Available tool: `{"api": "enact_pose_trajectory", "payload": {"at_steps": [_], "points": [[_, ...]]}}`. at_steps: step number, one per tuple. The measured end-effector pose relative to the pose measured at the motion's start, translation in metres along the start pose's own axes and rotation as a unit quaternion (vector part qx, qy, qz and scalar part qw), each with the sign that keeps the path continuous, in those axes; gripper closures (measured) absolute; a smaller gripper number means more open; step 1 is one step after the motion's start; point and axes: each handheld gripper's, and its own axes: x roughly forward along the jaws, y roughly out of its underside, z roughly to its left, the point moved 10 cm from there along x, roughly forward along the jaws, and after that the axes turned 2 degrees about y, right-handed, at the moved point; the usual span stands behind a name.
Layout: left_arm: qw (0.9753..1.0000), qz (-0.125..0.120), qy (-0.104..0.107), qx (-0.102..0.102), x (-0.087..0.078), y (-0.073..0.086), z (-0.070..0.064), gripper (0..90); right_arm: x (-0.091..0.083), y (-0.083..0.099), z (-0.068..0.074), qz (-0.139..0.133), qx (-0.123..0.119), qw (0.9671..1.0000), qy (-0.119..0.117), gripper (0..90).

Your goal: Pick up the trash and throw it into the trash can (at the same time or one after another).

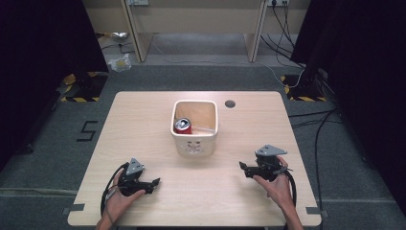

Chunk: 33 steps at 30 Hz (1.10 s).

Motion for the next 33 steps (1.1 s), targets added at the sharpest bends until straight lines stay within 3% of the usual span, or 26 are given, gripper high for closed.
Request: {"api": "enact_pose_trajectory", "payload": {"at_steps": [15, 27, 33], "points": [[1.0, -0.001, 0.0, -0.001, 0.0, 0.0, 0.0, 12.6, 0.006, 0.021, 0.006, 0.019, 0.003, 0.9998, -0.003, 22.3], [1.0, -0.001, 0.0, -0.001, 0.0, 0.0, 0.0, 12.5, 0.004, 0.028, 0.014, 0.033, -0.021, 0.9992, 0.005, 20.7], [1.0, 0.0, 0.0, 0.0, 0.0, 0.0, 0.0, 12.5, 0.004, 0.038, 0.015, 0.039, -0.013, 0.9991, 0.006, 20.4]]}}
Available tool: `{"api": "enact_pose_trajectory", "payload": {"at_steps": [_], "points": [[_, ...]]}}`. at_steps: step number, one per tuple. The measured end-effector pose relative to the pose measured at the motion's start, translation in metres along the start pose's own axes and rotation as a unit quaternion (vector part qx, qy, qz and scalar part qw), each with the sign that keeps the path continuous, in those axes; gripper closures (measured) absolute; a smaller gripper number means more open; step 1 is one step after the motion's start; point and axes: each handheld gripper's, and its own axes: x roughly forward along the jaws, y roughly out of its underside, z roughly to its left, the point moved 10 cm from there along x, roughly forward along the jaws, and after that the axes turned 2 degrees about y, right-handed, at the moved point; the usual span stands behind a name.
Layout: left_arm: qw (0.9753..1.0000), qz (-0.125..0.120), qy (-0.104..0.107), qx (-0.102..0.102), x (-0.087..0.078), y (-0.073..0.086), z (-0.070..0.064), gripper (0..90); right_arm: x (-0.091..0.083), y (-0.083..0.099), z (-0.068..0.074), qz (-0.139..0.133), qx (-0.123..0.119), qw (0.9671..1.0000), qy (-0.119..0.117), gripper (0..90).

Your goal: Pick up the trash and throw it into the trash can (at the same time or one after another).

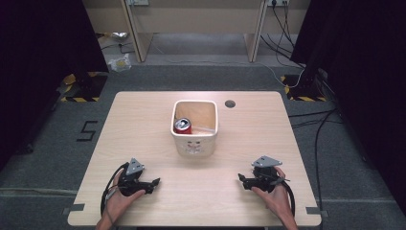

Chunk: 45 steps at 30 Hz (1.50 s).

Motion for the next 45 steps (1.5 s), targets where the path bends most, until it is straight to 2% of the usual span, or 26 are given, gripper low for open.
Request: {"api": "enact_pose_trajectory", "payload": {"at_steps": [2, 5, 11, 23, 45], "points": [[1.0, 0.0, 0.0, 0.0, 0.0, 0.0, 0.0, 12.5, 0.0, 0.003, -0.002, 0.0, -0.003, 1.0, 0.006, 20.2], [1.0, -0.001, 0.0, -0.001, 0.0, 0.0, 0.0, 12.5, 0.0, 0.007, -0.001, 0.004, 0.005, 1.0, 0.005, 20.2], [1.0, 0.0, 0.0, 0.0, 0.0, 0.0, 0.0, 12.5, 0.002, 0.015, 0.0, 0.012, 0.004, 0.9999, 0.009, 18.6], [1.0, 0.0, 0.0, 0.0, 0.0, 0.0, 0.0, 12.5, 0.0, 0.019, 0.003, -0.004, 0.015, 0.9999, 0.004, 17.3], [1.0, 0.001, 0.0, 0.0, 0.0, 0.0, 0.0, 12.6, -0.004, 0.024, 0.006, 0.0, 0.02, 0.9998, 0.008, 14.6]]}}
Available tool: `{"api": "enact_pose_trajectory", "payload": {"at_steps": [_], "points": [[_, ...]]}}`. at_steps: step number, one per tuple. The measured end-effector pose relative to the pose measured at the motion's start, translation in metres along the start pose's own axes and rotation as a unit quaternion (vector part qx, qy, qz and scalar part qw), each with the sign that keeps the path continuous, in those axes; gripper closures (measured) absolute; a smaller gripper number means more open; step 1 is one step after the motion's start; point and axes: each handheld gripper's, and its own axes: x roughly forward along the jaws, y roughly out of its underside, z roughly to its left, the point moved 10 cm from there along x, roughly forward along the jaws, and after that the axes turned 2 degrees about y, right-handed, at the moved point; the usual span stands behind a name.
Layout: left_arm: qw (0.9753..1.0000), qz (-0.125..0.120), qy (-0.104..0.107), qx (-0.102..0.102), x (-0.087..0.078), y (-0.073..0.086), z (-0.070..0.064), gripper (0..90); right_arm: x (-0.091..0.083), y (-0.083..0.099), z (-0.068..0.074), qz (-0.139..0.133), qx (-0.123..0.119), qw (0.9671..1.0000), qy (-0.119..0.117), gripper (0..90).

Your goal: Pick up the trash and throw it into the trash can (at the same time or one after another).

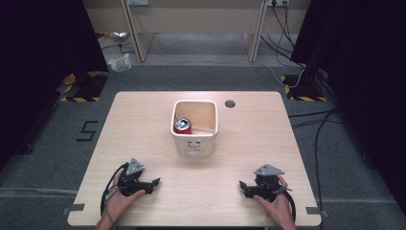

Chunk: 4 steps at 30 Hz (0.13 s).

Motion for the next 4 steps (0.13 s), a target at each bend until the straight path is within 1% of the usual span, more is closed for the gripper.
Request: {"api": "enact_pose_trajectory", "payload": {"at_steps": [4], "points": [[1.0, 0.0, 0.0, 0.0, 0.0, 0.0, 0.0, 12.6, 0.0, 0.0, -0.0001, 0.0, -0.001, 1.0, 0.0, 14.4]]}}
